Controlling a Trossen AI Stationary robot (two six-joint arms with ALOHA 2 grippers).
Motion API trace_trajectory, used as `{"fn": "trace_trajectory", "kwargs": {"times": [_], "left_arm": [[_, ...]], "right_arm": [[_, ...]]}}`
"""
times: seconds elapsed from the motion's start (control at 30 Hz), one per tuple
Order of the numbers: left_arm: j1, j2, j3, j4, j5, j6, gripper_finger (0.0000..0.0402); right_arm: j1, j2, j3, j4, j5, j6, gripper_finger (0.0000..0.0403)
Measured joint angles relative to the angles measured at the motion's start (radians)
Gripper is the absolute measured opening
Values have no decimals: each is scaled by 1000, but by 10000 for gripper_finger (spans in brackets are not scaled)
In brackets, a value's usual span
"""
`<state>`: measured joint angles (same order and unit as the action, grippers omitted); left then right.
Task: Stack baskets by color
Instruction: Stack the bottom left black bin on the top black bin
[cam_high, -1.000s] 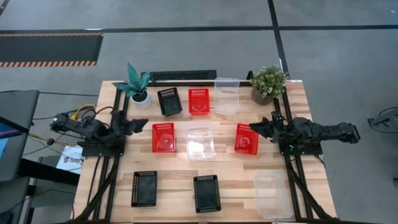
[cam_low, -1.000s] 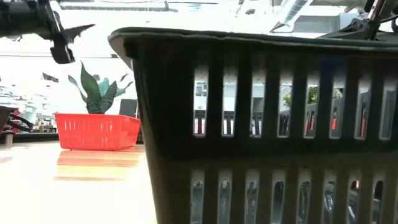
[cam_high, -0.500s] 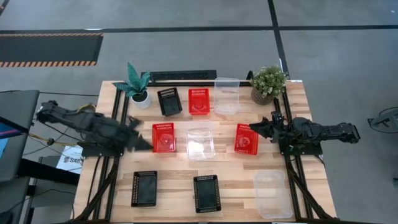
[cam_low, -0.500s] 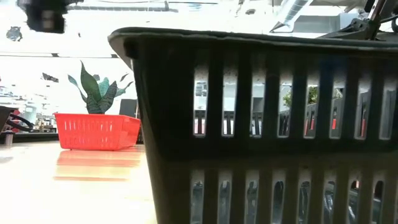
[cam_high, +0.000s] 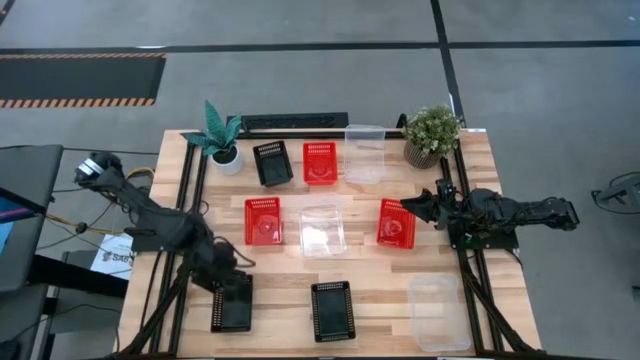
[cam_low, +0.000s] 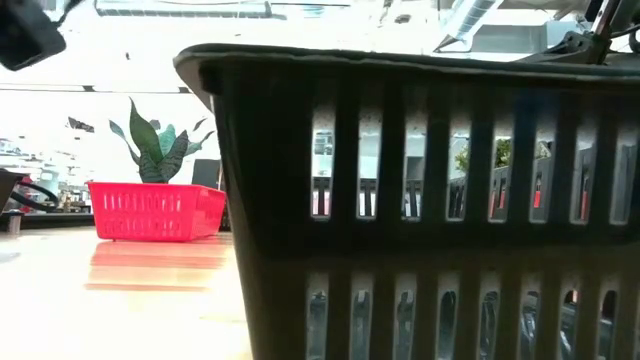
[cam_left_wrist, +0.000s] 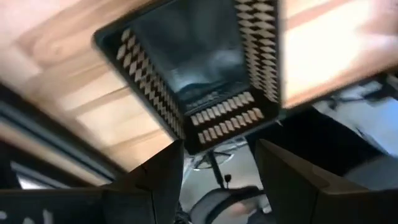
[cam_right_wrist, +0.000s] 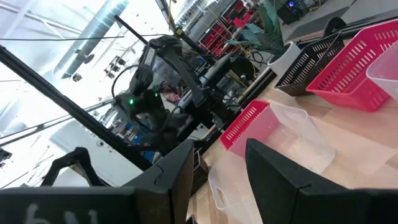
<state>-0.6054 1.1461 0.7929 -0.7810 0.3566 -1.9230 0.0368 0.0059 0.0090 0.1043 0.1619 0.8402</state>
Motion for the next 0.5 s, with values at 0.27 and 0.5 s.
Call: {"fn": "trace_trajectory", "kwargs": {"times": [0.27,0.5], "left_arm": [[-190,50,0,-73,-300,-356,187],[-261,114,0,-122,-238,-430,187]], "right_arm": [[0,0,0,-29,-1,-2,169],[0,0,0,-40,-2,-2,169]]}}
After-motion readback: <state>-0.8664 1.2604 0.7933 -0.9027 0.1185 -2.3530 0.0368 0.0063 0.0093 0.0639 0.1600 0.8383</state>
